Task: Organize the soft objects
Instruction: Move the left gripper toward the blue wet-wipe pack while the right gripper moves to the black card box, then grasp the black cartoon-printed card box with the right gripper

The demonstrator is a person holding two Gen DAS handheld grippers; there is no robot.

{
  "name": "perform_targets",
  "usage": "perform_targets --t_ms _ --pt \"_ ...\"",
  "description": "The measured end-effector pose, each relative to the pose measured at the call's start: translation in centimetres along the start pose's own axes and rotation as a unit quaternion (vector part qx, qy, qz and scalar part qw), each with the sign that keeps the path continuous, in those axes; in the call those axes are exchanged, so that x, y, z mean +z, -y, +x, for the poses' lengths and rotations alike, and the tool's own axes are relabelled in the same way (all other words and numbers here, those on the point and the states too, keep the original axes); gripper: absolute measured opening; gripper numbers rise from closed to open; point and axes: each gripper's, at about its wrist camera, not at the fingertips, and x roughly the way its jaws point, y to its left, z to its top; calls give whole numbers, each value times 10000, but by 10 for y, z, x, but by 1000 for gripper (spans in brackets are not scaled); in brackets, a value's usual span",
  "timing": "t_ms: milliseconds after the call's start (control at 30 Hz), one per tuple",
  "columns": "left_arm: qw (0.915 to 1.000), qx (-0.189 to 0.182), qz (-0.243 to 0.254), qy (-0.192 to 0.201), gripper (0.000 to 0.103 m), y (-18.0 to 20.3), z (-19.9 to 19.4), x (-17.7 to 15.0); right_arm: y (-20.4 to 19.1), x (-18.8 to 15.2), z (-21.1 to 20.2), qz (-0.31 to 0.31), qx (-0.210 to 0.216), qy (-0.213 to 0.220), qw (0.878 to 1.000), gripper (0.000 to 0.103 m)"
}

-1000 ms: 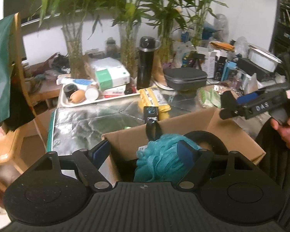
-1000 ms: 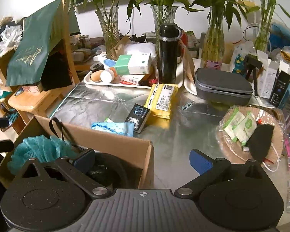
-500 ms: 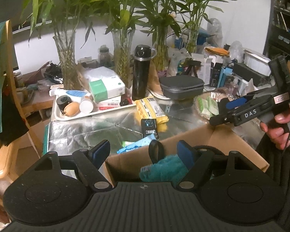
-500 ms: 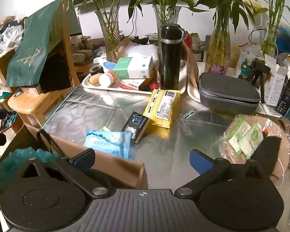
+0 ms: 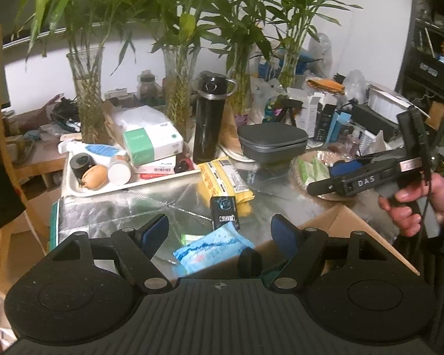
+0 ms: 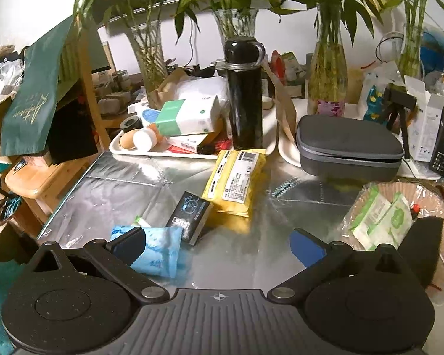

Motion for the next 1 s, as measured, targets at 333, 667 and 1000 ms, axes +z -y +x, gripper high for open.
perform_targets --t_ms 333,667,1000 --pt "9999 -122 -3 8 76 -19 32 19 7 14 31 -132 191 38 9997 103" --pt "9996 177 -211 111 76 -43 69 31 13 21 66 -222 658 -204 9974 102" --pt "9943 846 -615 195 76 -64 69 25 11 20 109 -470 1101 -748 9900 79"
